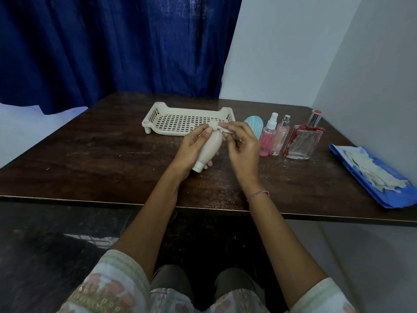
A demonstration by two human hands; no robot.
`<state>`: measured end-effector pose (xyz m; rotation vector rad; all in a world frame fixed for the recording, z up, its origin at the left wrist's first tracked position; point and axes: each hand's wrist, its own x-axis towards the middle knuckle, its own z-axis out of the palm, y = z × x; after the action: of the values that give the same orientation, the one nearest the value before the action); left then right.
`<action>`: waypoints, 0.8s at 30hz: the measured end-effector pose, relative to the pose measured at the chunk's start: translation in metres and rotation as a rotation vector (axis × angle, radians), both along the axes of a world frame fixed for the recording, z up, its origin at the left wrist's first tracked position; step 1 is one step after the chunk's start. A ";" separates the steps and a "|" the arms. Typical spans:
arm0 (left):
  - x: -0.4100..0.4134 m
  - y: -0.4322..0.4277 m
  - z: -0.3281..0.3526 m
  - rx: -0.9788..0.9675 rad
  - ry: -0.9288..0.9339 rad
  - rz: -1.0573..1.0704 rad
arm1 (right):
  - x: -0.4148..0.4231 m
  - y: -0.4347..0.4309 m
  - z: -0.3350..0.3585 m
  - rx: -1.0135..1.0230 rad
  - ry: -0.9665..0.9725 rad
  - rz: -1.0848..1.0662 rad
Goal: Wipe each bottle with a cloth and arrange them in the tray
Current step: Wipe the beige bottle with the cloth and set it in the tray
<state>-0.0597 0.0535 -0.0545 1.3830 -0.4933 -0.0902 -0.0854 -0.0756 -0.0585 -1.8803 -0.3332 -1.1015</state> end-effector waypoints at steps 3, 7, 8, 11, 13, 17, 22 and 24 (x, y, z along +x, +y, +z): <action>0.004 0.001 -0.001 -0.048 -0.013 0.083 | -0.001 0.003 -0.002 -0.003 0.034 0.066; 0.014 0.005 -0.001 -0.182 0.005 0.210 | -0.003 0.012 -0.006 -0.104 0.112 0.174; 0.014 0.005 0.000 -0.200 0.017 0.228 | -0.003 0.013 -0.007 -0.133 0.123 0.193; 0.014 0.007 0.002 -0.253 0.082 0.352 | -0.006 0.019 -0.009 -0.259 0.140 0.269; 0.018 0.010 0.000 -0.260 0.024 0.433 | -0.008 0.025 -0.010 -0.333 0.127 0.297; 0.021 0.012 -0.007 -0.266 -0.005 0.507 | -0.008 0.028 -0.010 -0.407 0.106 0.288; 0.021 0.006 -0.008 -0.197 0.054 0.445 | -0.009 0.027 -0.009 -0.388 0.084 0.236; 0.021 0.004 -0.007 -0.155 0.143 0.351 | -0.008 0.027 -0.009 -0.374 0.067 0.209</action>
<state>-0.0385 0.0573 -0.0614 1.2812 -0.1311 0.1320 -0.0937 -0.0485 -0.0674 -2.1434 -0.7207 -0.8756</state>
